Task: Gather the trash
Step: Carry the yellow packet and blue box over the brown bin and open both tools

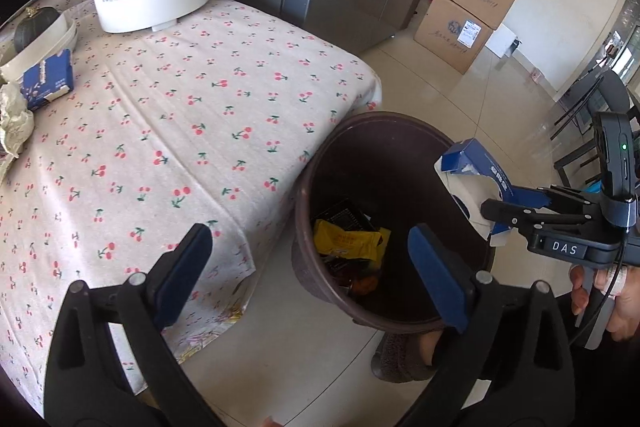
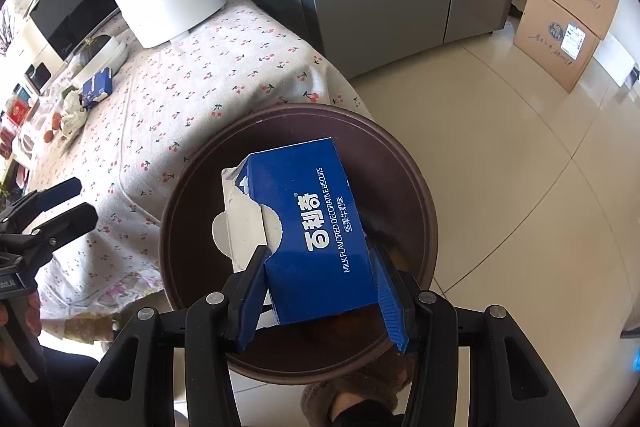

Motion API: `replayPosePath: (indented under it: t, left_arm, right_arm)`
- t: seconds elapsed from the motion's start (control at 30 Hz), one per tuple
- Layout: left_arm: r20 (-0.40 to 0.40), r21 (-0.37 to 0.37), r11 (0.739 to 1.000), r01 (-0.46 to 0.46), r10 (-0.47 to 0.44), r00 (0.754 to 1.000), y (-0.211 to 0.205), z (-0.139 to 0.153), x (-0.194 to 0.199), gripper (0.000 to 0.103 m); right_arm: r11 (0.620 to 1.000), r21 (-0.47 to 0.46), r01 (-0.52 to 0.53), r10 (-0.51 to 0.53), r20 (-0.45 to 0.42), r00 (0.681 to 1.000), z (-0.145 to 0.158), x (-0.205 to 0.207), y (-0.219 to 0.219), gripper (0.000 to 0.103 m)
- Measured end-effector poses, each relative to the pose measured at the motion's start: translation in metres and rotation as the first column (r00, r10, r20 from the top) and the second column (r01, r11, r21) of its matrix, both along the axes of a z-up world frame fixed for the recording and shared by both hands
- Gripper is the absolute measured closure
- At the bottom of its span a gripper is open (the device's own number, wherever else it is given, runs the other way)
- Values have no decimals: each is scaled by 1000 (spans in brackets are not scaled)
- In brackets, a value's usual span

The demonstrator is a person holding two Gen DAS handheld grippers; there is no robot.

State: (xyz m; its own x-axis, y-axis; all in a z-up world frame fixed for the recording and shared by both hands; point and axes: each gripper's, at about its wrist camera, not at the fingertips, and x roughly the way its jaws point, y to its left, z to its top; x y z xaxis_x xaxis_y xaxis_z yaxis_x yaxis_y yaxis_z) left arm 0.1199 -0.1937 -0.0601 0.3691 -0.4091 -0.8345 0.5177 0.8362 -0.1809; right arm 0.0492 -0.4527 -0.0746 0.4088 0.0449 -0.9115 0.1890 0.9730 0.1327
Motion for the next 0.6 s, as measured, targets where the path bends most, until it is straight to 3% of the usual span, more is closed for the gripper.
replayPosePath:
  t: [0.23,0.37,0.6]
  left_arm:
    - [21,44,996,-80,79,997,40,8,1,2]
    - [19,56,991,-122,121,992,62,10,2,2]
    - [25,68,981,-182,181,983,93,18,2,1]
  right_arm:
    - [1000,-4,-2,1,-17,1000,-3,10,11,50]
    - [1000,21,22,-22,-13,1000,0,16,15,31]
    - [1000,19,-11,11,-4,1000,6,31,39,28]
